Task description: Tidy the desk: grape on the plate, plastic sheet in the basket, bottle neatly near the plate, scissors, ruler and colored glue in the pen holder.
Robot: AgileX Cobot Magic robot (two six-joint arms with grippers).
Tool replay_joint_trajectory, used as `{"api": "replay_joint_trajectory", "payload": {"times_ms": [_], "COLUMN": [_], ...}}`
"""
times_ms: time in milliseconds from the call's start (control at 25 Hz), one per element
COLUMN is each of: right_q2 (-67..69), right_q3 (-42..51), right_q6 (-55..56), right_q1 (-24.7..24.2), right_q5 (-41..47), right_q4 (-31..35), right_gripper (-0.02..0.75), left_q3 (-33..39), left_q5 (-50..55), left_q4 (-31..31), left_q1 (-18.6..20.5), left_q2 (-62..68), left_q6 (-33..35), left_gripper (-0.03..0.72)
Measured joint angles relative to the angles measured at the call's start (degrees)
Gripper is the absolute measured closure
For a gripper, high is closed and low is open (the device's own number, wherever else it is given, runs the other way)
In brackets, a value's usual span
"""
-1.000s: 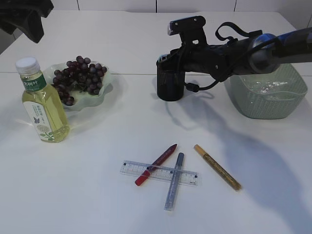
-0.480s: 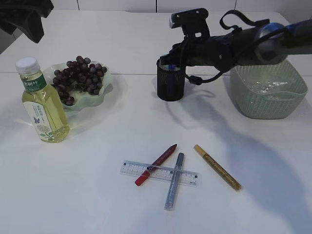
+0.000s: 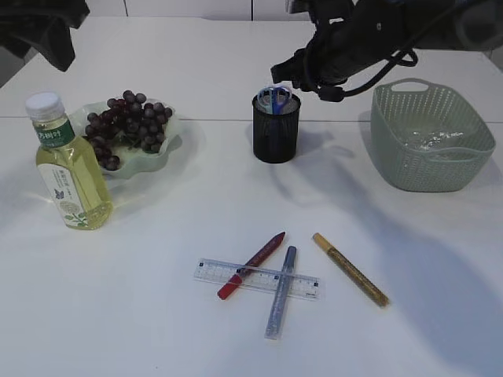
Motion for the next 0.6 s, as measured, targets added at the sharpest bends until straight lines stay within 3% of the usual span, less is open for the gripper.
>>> {"api": "replay_joint_trajectory", "payload": {"times_ms": [440,600], "right_q2": [-4.1,-4.1], "right_q3": [-8.7,-10.3], "right_q6": [-3.6,-7.5], "right_q1": [0.6,0.6], "right_q5": [38.2,47.8], "right_q4": [4.5,8.9], "right_gripper": [0.529,0.529], "left_q3": [0.0,0.0], "left_q5": [0.0,0.0], "left_q4": [-8.1,-11.1], "left_q1": [0.0,0.0], "left_q2": [0.0,0.0], "left_q6": [0.5,1.0], "left_gripper": [0.317,0.317]}}
